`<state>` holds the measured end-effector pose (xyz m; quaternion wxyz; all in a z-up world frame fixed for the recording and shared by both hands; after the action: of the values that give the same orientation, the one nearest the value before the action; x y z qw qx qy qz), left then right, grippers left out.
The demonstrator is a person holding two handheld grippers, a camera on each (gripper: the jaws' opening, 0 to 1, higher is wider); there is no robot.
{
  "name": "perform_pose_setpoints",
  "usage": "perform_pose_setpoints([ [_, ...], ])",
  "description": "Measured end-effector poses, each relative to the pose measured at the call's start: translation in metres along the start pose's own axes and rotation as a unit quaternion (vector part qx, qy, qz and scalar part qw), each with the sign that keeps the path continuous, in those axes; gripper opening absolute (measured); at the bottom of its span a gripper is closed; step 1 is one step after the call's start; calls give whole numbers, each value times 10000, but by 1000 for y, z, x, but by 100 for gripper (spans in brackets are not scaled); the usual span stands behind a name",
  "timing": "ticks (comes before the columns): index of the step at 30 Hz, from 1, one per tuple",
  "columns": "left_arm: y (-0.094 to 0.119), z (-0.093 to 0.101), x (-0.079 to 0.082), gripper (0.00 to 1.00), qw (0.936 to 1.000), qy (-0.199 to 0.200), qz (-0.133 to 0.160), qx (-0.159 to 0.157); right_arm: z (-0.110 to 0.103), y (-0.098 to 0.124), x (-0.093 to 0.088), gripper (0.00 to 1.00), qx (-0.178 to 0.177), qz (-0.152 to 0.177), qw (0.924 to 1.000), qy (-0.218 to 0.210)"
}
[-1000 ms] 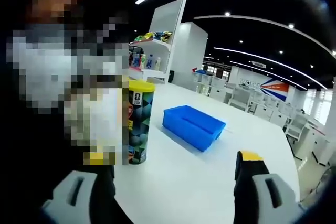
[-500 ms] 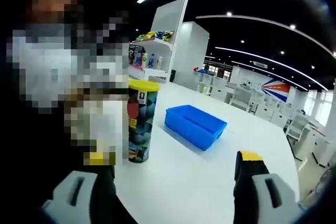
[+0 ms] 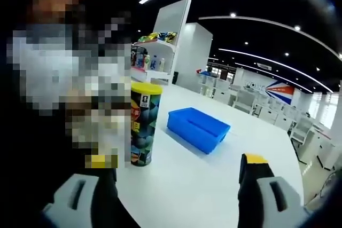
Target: Open the lid of the chip container on the table, take out the chips, place them into the box in front of the container, and close the lid
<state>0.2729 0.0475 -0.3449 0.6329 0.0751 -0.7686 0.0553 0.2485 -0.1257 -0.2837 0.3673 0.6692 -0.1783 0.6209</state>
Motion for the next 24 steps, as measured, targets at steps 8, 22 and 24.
perform_pose_setpoints([
  [8,-20,-2,-5,72,9998,-191,55,34,-1,2,-1,89,10,-2,10000,-1],
  [22,-36,1,-10,60,9998,-35,178,-8,0,1,-3,89,19,-47,10000,2],
  [24,-37,-2,-12,49,9999,-57,142,77,0,0,-4,89,14,-56,10000,2],
])
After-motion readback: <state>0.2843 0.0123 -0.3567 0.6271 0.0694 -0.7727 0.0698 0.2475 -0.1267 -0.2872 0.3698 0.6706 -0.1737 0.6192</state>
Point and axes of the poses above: the point that each gripper's makers call its tool centre point, and the gripper's own axes: y roughly backward along the fingers, z roughly to its right, x roughly out of its top, the point moved 1 cm from there along y, roughly backward along the fingers, and after that the axes turned 11 degrees about -y, right-handed, at the moved point
